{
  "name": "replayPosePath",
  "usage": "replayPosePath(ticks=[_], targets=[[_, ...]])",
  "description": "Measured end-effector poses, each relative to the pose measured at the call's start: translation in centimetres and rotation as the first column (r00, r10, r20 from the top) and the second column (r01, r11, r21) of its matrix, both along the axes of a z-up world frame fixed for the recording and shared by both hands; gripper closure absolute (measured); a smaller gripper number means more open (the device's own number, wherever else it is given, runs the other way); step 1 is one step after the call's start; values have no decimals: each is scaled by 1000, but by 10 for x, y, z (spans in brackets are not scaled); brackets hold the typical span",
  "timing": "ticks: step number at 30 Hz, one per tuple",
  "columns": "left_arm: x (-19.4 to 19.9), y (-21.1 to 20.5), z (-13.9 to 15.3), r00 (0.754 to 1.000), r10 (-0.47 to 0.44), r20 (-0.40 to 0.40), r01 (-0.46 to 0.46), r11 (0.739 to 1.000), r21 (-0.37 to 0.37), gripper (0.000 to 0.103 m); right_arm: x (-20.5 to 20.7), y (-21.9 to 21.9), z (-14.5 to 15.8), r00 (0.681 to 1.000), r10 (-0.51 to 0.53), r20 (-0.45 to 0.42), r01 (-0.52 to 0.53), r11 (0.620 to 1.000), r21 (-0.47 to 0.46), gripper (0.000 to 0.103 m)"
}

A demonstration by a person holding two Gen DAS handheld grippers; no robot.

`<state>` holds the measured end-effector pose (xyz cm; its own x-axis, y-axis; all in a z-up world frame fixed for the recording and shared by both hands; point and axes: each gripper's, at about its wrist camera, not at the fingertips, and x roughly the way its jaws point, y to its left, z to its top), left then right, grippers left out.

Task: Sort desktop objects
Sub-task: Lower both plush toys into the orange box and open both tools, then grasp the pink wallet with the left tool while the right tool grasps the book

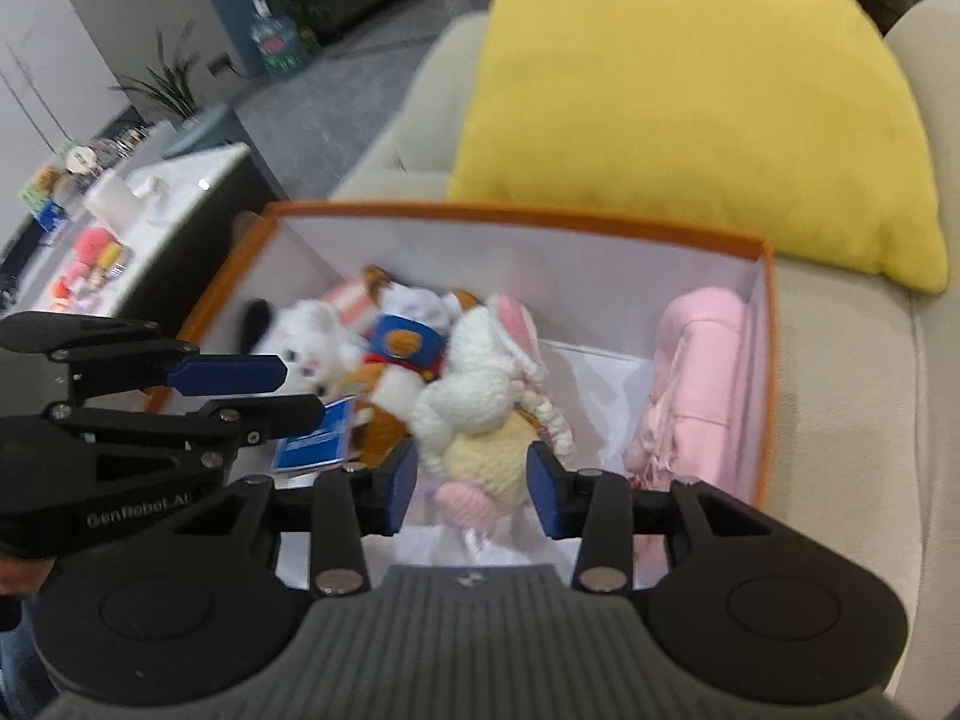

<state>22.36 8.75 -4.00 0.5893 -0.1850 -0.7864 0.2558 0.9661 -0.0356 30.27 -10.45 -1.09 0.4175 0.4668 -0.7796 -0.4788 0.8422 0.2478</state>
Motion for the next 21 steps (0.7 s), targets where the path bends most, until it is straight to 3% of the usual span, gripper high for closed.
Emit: replayPosePath(ticks=[4,9,16,18,19,21], targets=[[-41,-12,18,999,-38,38,38,999,1,70,-41,-27,24,999,8,47,-9,1000,20,60],[-90,-34,24,996,-80,41,79,997,8,70,-85,-63,28,999,-16,39,17,999,-29,60],[-148,-62,1,983,-179,-36,179,984,2,64,-106,-113,-19,978,-142,-153,114,978,-176,53],[-160,-71,-13,974,-212,-74,214,977,10,51,-105,-121,-36,960,-176,-217,131,970,-204,53],[-165,-75,-21,969,-230,-94,232,973,13,51,-104,-125,-43,950,-191,-247,138,967,-214,51],[-175,-82,-36,956,-260,-138,266,964,21,50,-106,-125,-49,952,-198,-234,141,961,-240,48]])
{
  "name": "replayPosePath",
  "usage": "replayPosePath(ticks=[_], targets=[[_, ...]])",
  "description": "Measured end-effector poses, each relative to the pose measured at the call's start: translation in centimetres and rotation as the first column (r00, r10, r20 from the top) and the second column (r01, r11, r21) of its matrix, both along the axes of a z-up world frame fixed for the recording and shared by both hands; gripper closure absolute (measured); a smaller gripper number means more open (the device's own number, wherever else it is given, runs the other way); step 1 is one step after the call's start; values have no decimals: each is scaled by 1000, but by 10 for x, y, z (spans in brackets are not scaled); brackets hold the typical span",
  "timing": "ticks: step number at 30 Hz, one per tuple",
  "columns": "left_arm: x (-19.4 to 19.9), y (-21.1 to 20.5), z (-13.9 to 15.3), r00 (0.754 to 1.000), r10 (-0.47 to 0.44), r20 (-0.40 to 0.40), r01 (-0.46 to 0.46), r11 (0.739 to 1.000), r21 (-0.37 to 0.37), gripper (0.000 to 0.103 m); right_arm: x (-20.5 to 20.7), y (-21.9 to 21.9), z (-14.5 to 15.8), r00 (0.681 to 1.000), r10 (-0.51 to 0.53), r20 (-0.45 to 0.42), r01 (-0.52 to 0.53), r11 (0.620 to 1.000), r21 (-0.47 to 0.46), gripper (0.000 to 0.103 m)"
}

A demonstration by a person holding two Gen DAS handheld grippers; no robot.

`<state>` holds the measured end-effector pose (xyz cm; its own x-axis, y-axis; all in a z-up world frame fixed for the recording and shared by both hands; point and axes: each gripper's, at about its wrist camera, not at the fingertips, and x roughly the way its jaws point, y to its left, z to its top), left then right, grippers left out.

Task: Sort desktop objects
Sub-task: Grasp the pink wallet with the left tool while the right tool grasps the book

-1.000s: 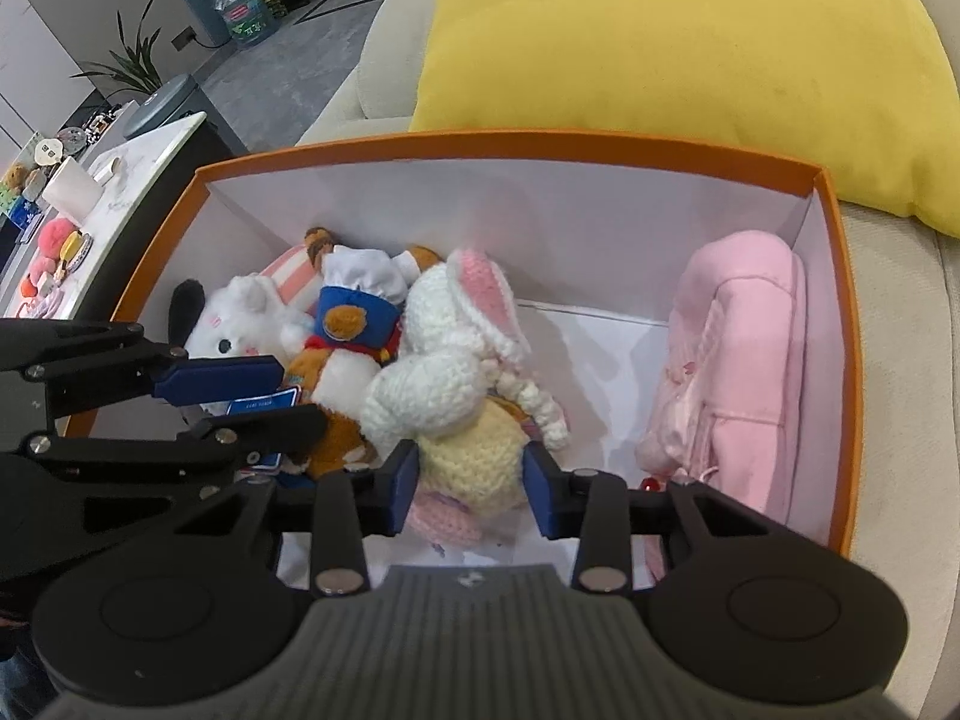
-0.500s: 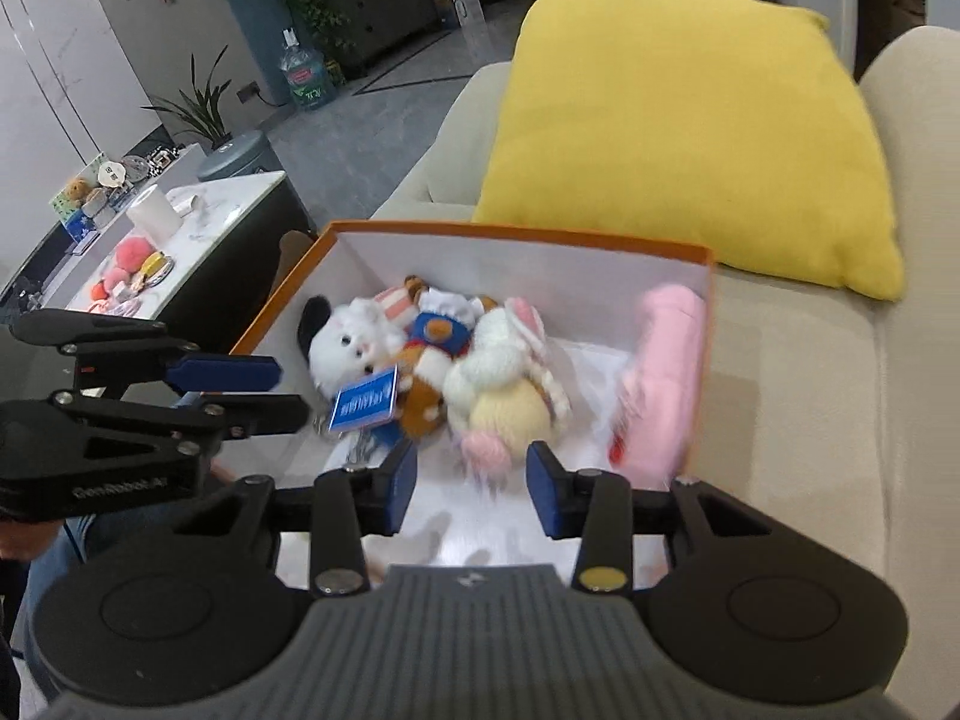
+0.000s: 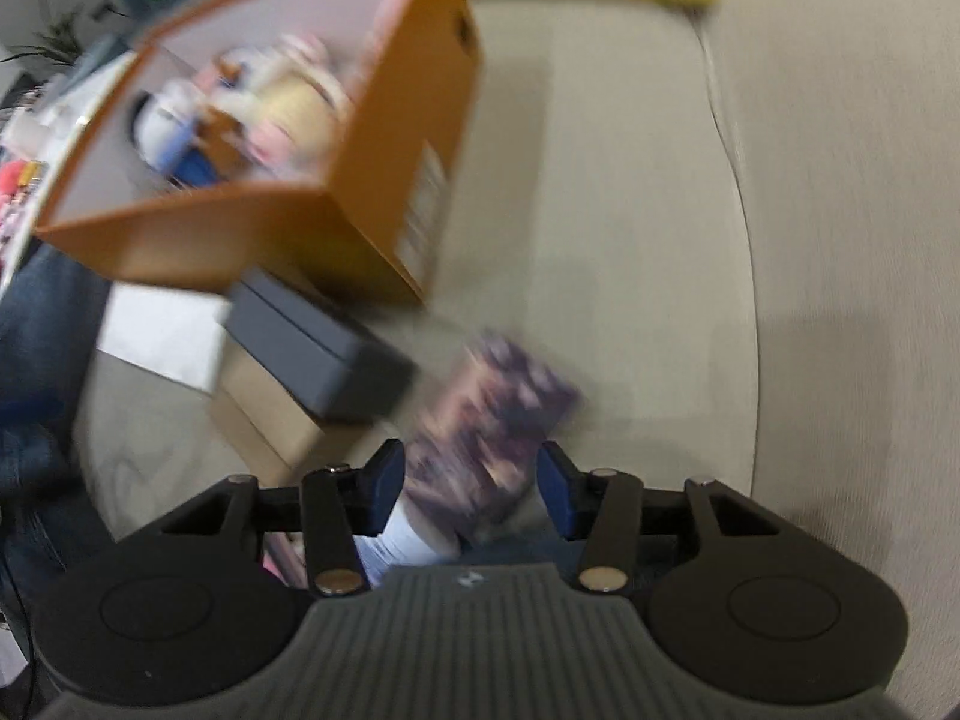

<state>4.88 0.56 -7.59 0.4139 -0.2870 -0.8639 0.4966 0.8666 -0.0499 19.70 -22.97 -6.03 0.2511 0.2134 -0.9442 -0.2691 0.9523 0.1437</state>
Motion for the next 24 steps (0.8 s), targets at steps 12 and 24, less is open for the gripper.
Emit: replayPosePath(ticks=[12,24], targets=[[-1,-13,-74,979,-62,-197,82,992,96,42,30,-9,-26,982,-40,-183,37,999,-16,34],[3,-16,-94,961,-56,-272,80,994,78,40,56,-21,-59,923,-124,-365,168,982,91,35]])
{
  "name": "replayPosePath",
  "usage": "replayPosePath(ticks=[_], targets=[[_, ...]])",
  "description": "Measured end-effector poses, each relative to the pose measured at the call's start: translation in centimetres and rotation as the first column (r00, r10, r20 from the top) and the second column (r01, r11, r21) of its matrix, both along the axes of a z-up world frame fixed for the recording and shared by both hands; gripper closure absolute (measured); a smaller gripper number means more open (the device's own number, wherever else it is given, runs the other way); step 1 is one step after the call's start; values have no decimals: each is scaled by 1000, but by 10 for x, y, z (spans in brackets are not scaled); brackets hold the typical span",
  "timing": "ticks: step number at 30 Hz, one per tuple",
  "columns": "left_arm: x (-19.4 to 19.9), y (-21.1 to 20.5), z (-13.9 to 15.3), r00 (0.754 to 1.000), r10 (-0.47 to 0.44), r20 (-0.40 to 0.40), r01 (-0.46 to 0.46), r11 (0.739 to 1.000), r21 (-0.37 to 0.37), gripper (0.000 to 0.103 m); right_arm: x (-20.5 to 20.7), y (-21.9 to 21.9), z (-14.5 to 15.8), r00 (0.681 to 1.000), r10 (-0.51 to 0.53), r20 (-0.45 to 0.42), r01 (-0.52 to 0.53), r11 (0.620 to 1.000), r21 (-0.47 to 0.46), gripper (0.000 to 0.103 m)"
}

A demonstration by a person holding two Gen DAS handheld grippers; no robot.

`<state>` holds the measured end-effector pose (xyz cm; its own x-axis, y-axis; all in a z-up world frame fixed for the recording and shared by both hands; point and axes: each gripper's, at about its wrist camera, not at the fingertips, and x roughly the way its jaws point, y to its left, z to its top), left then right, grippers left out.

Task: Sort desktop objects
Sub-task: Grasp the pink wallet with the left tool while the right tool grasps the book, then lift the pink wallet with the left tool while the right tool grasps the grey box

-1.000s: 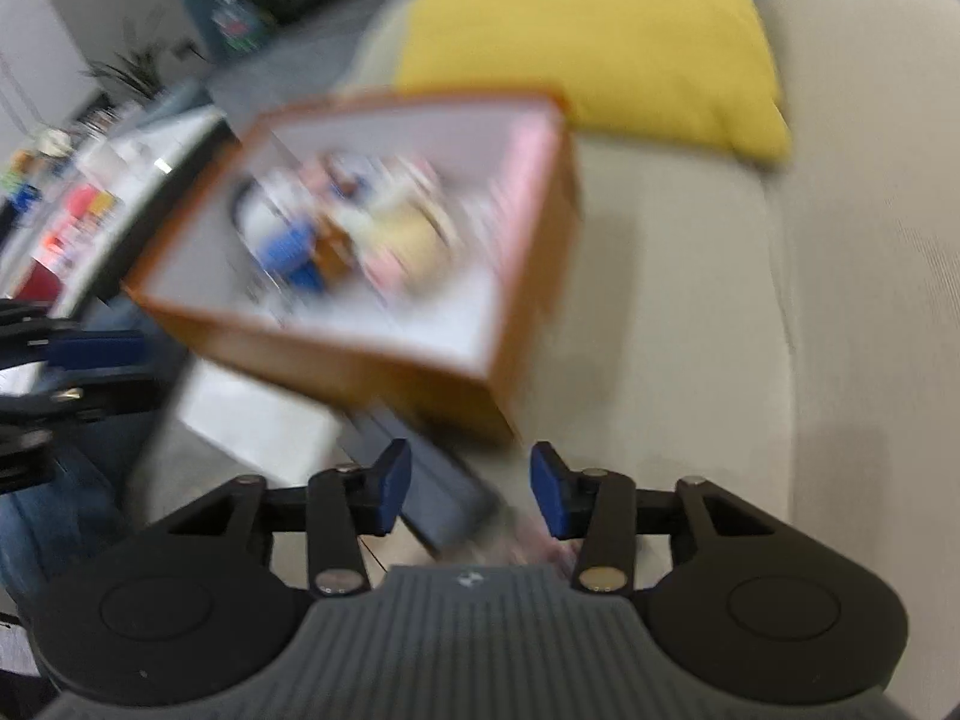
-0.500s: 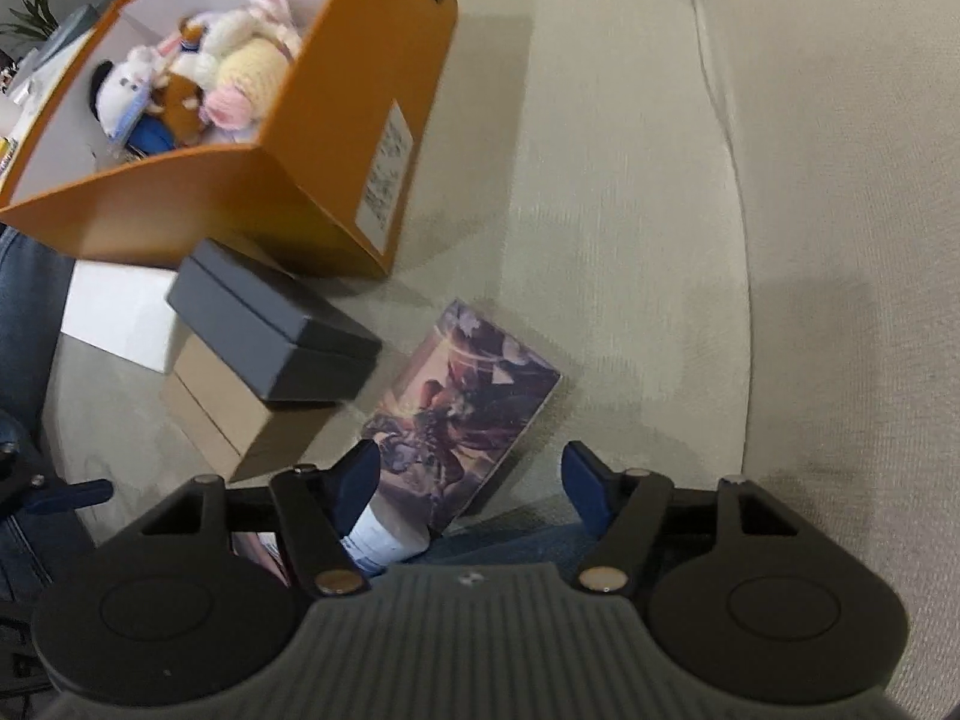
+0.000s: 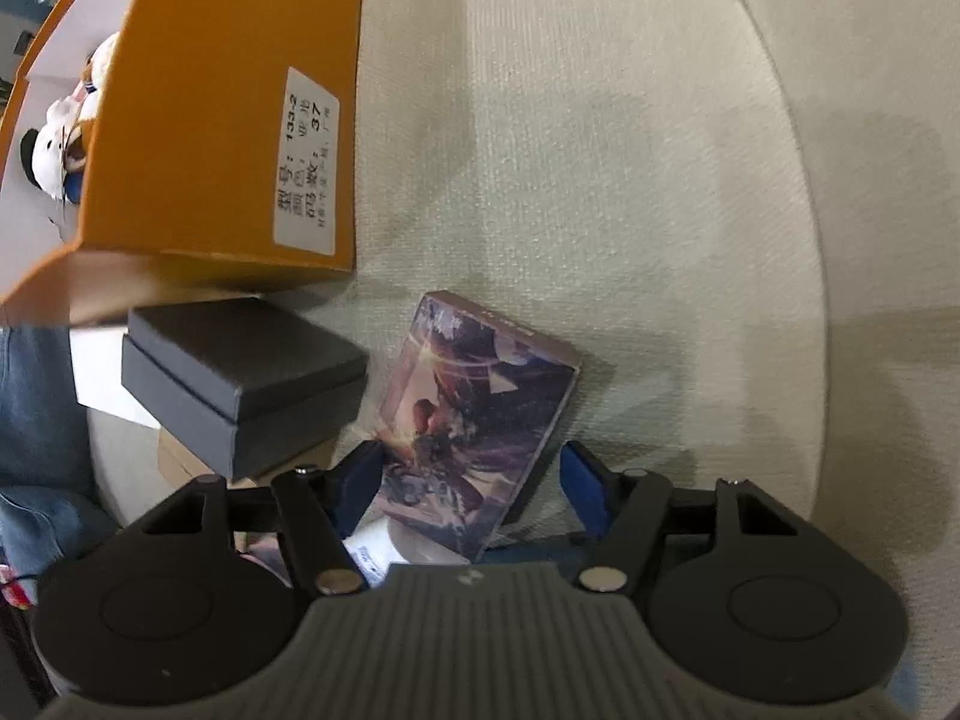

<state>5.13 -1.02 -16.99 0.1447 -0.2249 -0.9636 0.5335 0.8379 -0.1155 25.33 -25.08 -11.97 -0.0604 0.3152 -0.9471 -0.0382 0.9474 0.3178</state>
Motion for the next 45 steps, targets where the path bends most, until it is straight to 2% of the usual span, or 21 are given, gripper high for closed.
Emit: replayPosePath(ticks=[4,6,8,9,13,17,18,21,26,30,32,35,38,45], targets=[[-1,-2,-2,1000,20,-2,-20,1000,5,39,3,0,-6,999,-24,-22,24,999,20,35],[-3,0,0,999,35,-3,-35,999,2,43,2,0,-6,1000,-24,-14,24,1000,15,36],[-6,6,5,998,60,0,-60,998,-11,51,-2,-2,-2,1000,-25,14,25,999,28,39],[-7,9,8,997,77,-5,-77,997,-21,58,-4,-5,1,999,-32,31,31,999,35,47],[-19,18,14,994,107,-2,-107,994,-25,61,-11,-10,9,996,-35,81,32,999,43,57],[-36,21,24,992,119,50,-119,993,-1,62,-21,-3,24,984,49,170,-49,999,-9,56],[-39,24,29,989,131,70,-131,991,5,62,-25,0,31,974,85,210,-80,996,-34,53],[-22,30,50,974,189,127,-193,981,18,63,-39,9,47,929,203,310,-180,978,-102,54],[-11,38,75,930,240,277,-275,957,95,63,-49,31,72,827,353,438,-338,934,-114,54],[-2,35,69,907,227,355,-301,938,171,63,-51,49,75,746,446,494,-436,888,-144,54],[-4,36,65,907,205,367,-292,935,200,63,-57,59,77,704,502,502,-480,858,-184,54],[-7,31,53,906,173,387,-277,933,231,62,-59,74,77,658,564,499,-514,821,-250,54],[-10,31,56,901,152,407,-268,932,243,62,-54,84,73,639,592,492,-532,801,-273,54],[-17,16,52,905,72,419,-204,938,279,60,-49,89,65,640,599,482,-544,796,-266,55]])
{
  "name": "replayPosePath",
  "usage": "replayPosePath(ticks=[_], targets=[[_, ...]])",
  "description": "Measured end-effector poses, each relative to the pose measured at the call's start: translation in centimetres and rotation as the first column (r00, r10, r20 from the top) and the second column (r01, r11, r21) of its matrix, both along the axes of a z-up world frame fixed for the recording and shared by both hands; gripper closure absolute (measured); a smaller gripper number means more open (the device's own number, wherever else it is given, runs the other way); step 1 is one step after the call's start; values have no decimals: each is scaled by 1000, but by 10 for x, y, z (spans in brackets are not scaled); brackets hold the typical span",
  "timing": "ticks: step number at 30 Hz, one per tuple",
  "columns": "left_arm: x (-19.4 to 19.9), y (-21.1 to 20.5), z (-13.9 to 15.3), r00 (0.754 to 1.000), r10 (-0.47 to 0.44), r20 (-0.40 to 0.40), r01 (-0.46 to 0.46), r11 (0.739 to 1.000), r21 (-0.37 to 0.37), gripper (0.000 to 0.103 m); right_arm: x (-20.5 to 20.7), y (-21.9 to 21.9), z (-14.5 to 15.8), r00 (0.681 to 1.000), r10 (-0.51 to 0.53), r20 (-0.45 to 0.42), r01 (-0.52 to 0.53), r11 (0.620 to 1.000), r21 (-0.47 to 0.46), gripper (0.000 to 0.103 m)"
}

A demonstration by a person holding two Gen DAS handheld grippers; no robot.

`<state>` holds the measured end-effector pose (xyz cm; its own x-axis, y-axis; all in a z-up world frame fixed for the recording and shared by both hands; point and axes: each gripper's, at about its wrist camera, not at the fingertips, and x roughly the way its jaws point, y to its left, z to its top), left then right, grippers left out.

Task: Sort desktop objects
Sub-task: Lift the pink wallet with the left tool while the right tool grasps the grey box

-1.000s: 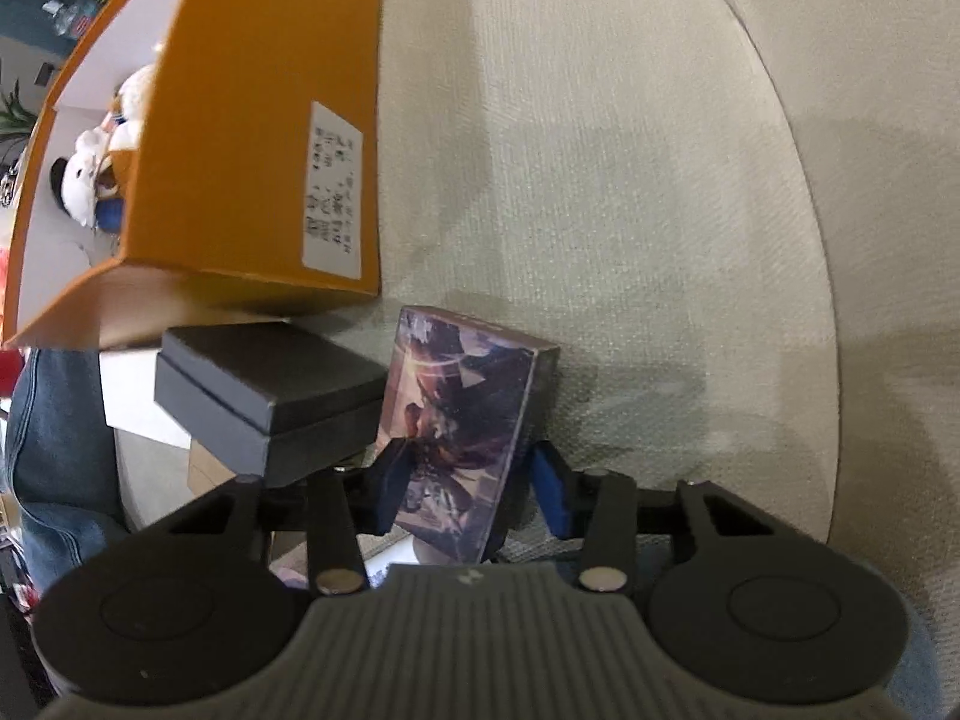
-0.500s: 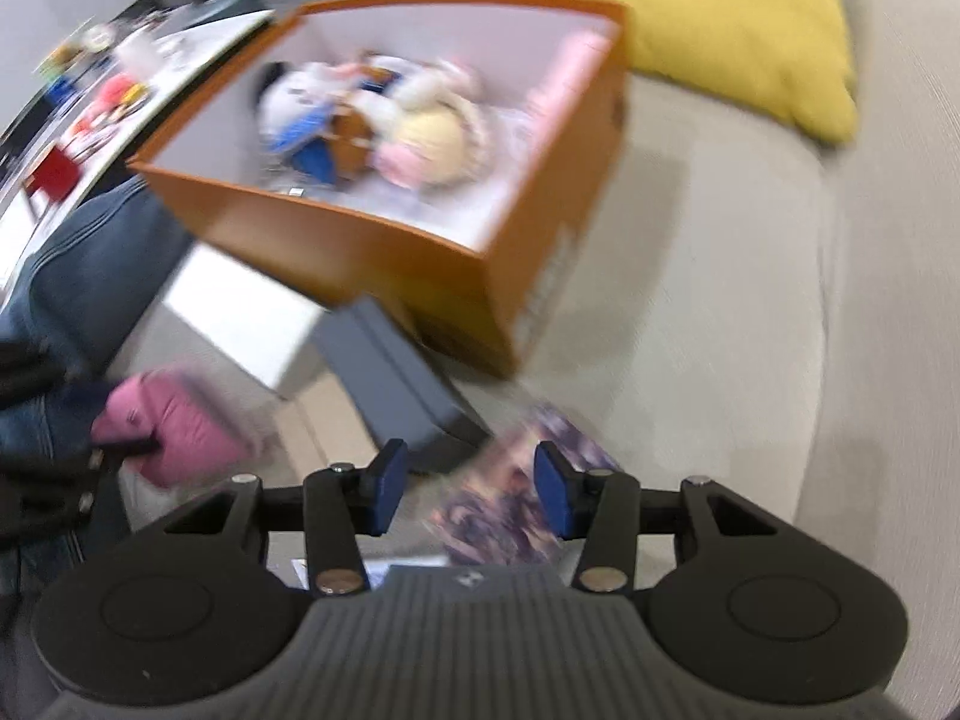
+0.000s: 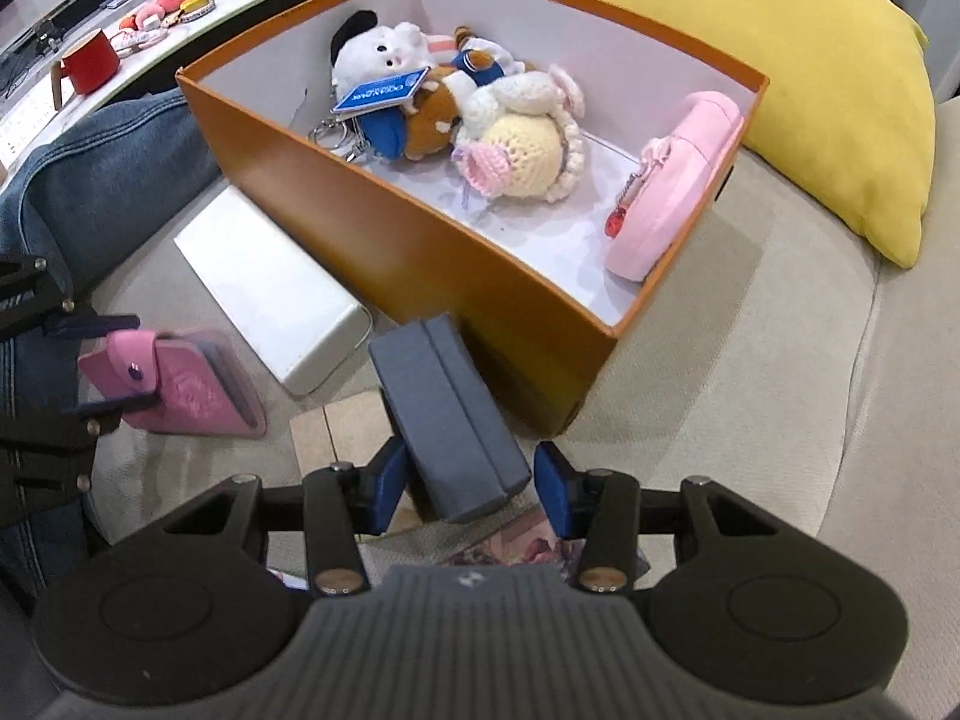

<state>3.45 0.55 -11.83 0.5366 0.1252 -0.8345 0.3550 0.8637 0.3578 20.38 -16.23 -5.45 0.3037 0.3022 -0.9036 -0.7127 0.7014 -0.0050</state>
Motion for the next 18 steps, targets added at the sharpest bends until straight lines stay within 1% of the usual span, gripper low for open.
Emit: replayPosePath(ticks=[4,7,9,12,14,18], targets=[[-1,-3,-3,1000,6,9,-6,1000,5,61,-3,-3,1,1000,-6,6,6,1000,5,59],[-2,-1,-1,1000,24,14,-24,1000,-6,62,-11,-7,8,999,2,54,-2,1000,-16,61],[-2,2,1,999,43,16,-42,999,-11,62,-16,-14,18,997,-1,75,1,1000,1,61],[-2,6,4,997,62,46,-63,998,20,63,-25,-26,37,990,-25,138,25,1000,2,62],[-3,9,6,996,65,65,-68,997,39,63,-32,-37,51,987,-57,150,53,998,31,63],[-2,14,6,995,65,71,-69,995,66,63,-49,-52,79,980,-106,169,89,990,105,66]])
